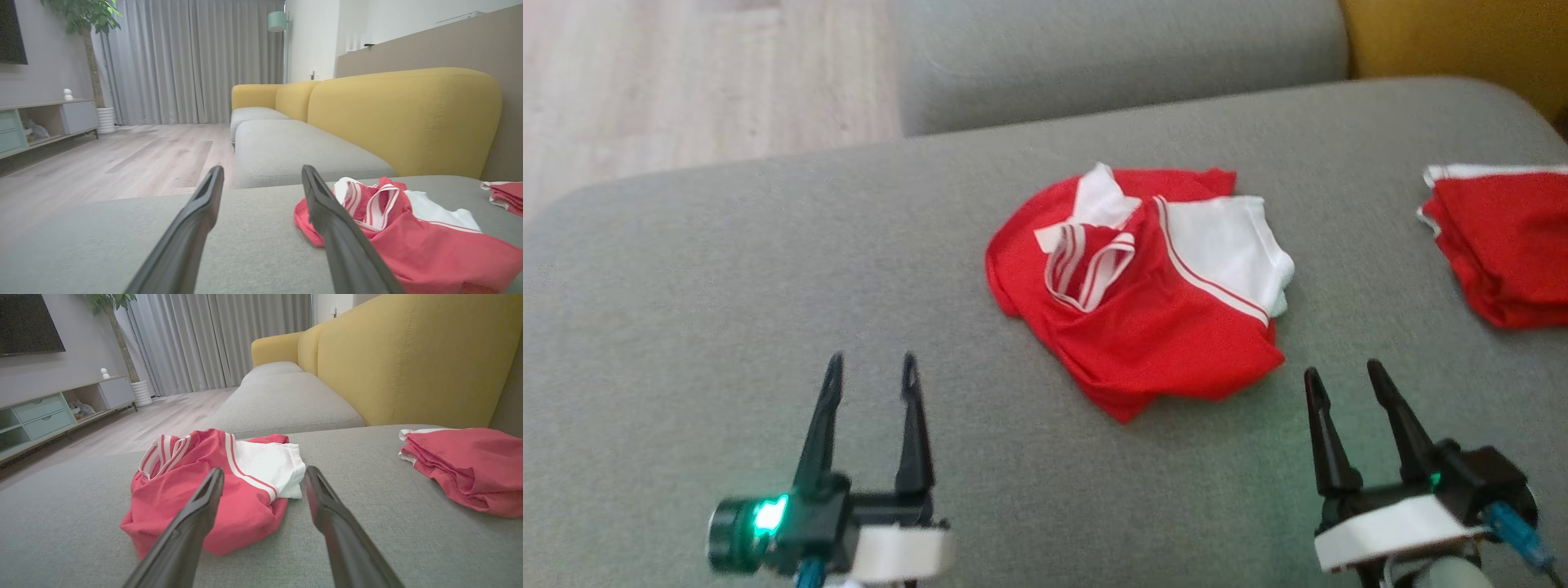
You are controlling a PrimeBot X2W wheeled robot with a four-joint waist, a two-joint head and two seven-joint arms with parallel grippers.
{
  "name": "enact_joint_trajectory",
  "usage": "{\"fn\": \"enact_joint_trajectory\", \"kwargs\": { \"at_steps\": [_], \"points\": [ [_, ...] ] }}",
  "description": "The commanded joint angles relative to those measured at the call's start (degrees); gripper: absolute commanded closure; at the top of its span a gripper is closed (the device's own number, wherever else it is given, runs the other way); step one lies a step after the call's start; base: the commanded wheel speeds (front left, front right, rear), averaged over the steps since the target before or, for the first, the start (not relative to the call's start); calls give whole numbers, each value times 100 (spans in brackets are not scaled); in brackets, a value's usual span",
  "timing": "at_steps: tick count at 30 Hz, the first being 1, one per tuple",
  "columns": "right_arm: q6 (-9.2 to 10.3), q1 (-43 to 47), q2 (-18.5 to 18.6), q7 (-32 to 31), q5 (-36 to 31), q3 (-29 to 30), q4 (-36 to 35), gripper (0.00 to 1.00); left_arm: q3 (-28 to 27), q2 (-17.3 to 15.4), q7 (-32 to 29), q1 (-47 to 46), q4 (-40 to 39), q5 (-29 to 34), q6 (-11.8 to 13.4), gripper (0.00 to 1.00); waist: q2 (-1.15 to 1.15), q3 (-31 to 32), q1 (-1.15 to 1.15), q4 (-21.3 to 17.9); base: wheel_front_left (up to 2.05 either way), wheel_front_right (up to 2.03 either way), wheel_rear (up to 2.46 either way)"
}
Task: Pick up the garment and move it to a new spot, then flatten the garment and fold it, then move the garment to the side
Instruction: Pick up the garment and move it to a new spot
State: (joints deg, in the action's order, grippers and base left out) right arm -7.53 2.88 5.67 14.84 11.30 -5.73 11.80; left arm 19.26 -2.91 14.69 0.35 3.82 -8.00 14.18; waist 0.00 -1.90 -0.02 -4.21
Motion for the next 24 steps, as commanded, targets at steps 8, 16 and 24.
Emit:
{"fn": "enact_joint_trajectory", "kwargs": {
  "at_steps": [8,16,24],
  "points": [
    [4,297,-69,16,-400,8,-399,0,-581,2,30,794,-609,218,123,0,0,393,2,276,0,0,0],
    [4,397,-99,16,-547,83,-471,0,-611,2,30,1144,-586,409,-4,0,0,431,2,354,0,0,0],
    [4,422,-73,16,-634,32,-461,0,-599,3,30,1139,-517,403,29,0,0,409,2,377,0,0,0]
  ]
}}
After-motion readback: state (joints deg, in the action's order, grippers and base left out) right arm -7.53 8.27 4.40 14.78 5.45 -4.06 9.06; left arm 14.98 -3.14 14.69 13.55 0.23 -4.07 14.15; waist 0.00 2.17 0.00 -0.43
